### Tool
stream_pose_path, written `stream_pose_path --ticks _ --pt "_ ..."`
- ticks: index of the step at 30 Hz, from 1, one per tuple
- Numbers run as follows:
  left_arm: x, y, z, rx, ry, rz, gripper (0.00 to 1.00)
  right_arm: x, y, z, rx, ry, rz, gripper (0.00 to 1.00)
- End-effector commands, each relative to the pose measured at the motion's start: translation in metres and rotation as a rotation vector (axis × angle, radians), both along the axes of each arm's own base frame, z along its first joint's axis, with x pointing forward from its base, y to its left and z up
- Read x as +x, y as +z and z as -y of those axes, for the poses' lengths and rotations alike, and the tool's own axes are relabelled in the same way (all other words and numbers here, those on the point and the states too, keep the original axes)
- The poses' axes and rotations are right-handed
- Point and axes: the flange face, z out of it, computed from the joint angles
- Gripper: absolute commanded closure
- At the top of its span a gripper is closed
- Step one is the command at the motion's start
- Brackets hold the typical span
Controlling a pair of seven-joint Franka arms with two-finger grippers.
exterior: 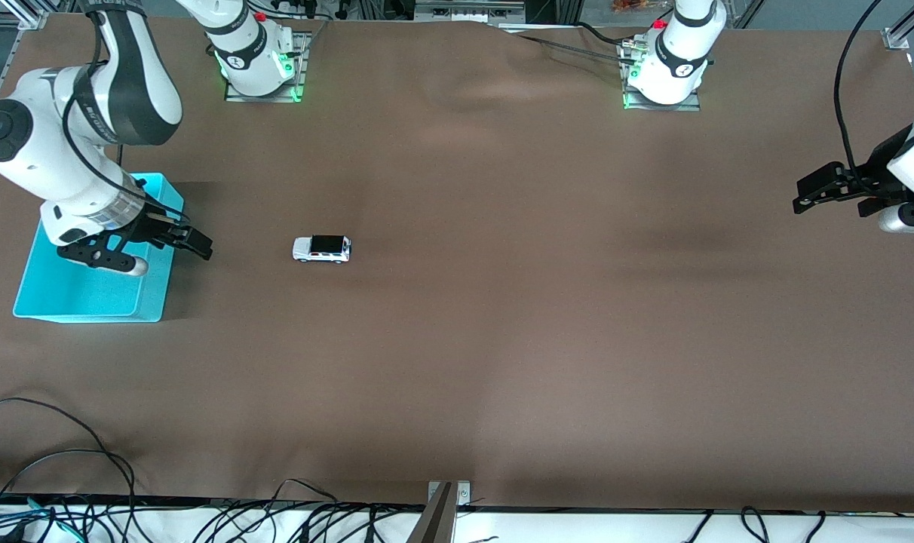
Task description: Wind and store white jeep toy
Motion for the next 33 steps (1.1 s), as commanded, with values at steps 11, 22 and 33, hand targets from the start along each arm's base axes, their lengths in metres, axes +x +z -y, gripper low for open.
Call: stream_pose_path --ticks 11,22,33 --pt "-0.003 -0.001 -0.001 -0.029 -0.012 -0.009 0.00 -0.005 -0.030 -0.041 0.032 -0.345 -0.011 0.00" --pt "-0.003 -0.003 -0.002 -0.029 -0.011 -0.012 0.00 -0.001 -0.050 -0.066 0.049 -0.549 -0.014 0.00" --pt "-0.002 -0.004 -0.003 -0.029 -0.009 -0.014 0.00 0.000 -0.069 -0.094 0.056 -0.730 -0.021 0.00"
